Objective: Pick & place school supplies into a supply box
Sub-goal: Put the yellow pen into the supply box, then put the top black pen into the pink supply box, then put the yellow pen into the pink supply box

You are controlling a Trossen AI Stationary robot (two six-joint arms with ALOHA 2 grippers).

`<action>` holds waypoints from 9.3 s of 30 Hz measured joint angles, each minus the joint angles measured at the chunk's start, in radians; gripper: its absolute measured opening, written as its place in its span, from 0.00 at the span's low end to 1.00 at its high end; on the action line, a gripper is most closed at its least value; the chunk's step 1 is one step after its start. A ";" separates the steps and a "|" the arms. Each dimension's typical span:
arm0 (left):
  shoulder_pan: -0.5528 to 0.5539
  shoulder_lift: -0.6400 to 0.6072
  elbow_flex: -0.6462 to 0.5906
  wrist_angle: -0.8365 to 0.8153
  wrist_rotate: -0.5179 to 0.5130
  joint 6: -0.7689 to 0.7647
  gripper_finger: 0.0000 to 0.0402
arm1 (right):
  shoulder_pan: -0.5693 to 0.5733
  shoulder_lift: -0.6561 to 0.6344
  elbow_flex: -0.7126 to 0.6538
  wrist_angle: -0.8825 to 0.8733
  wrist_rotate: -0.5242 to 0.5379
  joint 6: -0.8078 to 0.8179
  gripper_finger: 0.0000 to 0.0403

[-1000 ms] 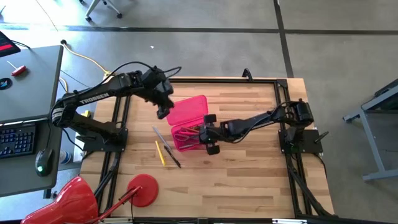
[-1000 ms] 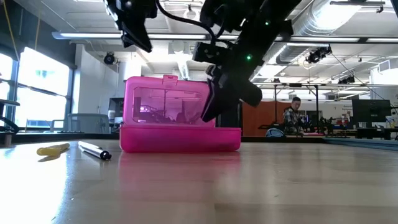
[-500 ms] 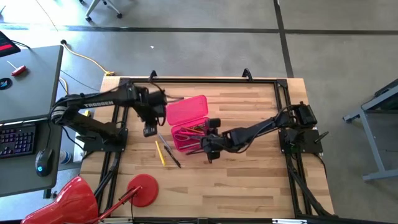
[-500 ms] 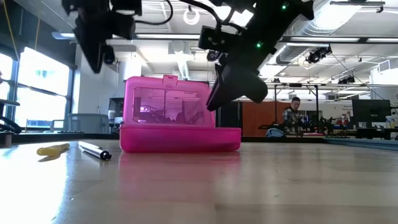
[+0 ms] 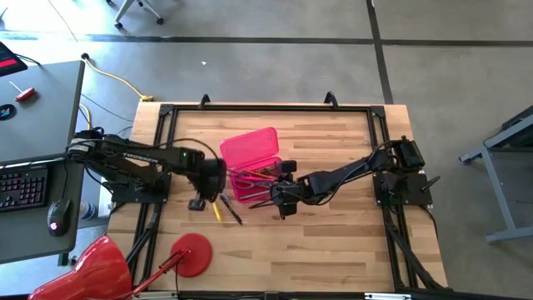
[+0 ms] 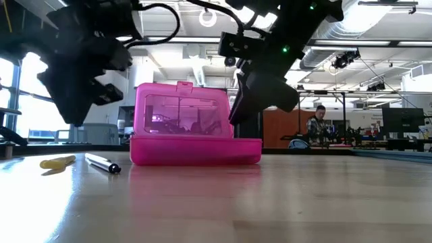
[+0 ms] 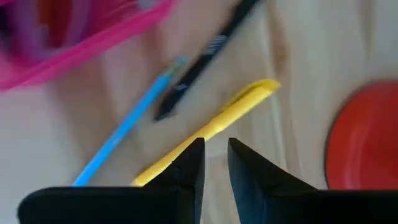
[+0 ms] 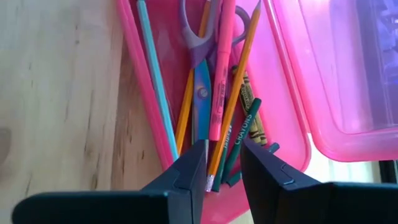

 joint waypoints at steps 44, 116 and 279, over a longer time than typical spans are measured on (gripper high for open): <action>-0.146 0.291 -0.083 0.525 -0.135 0.047 0.10 | 0.000 0.001 0.000 0.011 -0.028 0.002 0.19; -0.092 -0.154 0.448 -0.013 -0.695 -0.060 0.18 | 0.180 0.461 0.040 1.007 0.163 0.303 0.19; -0.092 -0.154 0.447 -0.023 -0.731 -0.038 0.18 | 0.169 0.520 0.278 0.622 -0.102 0.223 0.06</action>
